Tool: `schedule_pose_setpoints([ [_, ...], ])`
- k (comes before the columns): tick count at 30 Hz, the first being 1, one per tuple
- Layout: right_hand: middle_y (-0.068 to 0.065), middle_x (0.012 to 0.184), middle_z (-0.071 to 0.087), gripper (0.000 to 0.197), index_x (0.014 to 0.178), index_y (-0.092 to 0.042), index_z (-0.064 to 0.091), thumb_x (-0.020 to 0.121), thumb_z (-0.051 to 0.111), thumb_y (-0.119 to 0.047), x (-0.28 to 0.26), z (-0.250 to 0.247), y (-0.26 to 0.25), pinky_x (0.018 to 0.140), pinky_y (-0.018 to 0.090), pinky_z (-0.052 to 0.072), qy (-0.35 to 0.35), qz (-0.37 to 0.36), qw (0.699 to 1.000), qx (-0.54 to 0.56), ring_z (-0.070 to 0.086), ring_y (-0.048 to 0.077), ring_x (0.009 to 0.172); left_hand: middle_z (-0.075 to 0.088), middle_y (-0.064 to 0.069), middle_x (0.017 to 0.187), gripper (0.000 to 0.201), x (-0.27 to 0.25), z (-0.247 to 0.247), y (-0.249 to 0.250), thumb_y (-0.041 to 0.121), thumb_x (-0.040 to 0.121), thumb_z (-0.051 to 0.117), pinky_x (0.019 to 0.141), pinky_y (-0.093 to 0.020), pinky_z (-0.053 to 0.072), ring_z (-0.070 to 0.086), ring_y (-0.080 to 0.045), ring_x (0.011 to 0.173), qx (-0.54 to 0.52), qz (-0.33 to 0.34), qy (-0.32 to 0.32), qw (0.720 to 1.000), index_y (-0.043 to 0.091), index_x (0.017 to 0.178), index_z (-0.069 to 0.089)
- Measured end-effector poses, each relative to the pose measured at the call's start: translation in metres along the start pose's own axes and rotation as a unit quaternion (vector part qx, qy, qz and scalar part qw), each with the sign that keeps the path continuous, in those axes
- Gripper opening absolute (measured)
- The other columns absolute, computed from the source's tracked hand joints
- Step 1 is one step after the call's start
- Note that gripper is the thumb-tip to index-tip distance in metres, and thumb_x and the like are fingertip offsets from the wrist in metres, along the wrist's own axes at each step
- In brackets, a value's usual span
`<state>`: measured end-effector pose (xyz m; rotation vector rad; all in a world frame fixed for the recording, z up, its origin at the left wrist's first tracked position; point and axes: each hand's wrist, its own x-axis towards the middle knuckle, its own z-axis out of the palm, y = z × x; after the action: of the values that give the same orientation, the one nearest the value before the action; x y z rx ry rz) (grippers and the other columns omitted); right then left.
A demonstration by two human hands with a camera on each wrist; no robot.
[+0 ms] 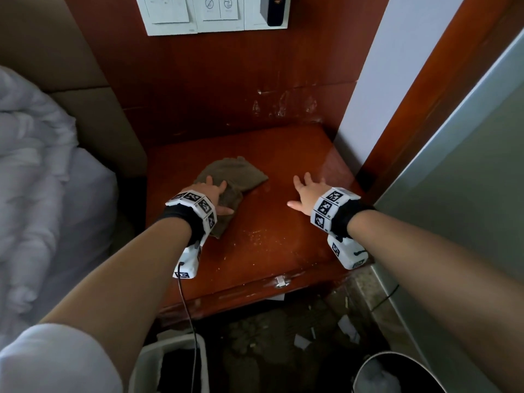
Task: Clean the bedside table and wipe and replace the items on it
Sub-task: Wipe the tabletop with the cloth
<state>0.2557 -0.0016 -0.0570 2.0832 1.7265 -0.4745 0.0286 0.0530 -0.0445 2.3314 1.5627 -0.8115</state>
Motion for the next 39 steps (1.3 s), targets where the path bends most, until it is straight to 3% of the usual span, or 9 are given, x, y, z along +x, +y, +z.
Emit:
schedule_pose_setpoints([
  [12,0.01,0.159,-0.004,0.076,0.152,-0.02,-0.003,0.095,0.037,-0.052,-0.003,0.0,-0.002,0.113,0.054,0.024,-0.002,0.005,1.0,0.002,0.007,0.046,0.143,-0.009,-0.013,0.158,0.083,-0.045,0.028,0.008,0.059,0.09,0.042,0.116,-0.047,0.023,0.01,-0.034,0.146,-0.01,0.013,-0.012,1.0,0.029,0.151,-0.006],
  [26,0.009,0.159,-0.003,0.068,0.151,-0.025,-0.001,0.098,0.036,-0.045,-0.029,0.004,-0.002,0.114,0.056,0.022,-0.013,0.014,0.999,0.03,0.008,0.046,0.142,-0.011,-0.008,0.159,0.08,-0.092,0.054,0.027,0.057,0.091,0.041,0.113,-0.049,0.029,0.006,-0.03,0.147,-0.024,0.0,-0.018,1.0,0.031,0.15,-0.007],
  [39,0.011,0.159,0.0,0.07,0.151,-0.026,0.002,0.096,0.039,-0.049,-0.023,0.007,0.009,0.112,0.056,0.027,-0.009,-0.026,1.0,0.015,0.011,0.05,0.14,-0.007,-0.007,0.159,0.083,-0.057,0.039,0.037,0.064,0.088,0.038,0.112,-0.049,0.031,0.009,-0.032,0.146,-0.02,-0.021,0.005,1.0,0.031,0.15,-0.006],
])
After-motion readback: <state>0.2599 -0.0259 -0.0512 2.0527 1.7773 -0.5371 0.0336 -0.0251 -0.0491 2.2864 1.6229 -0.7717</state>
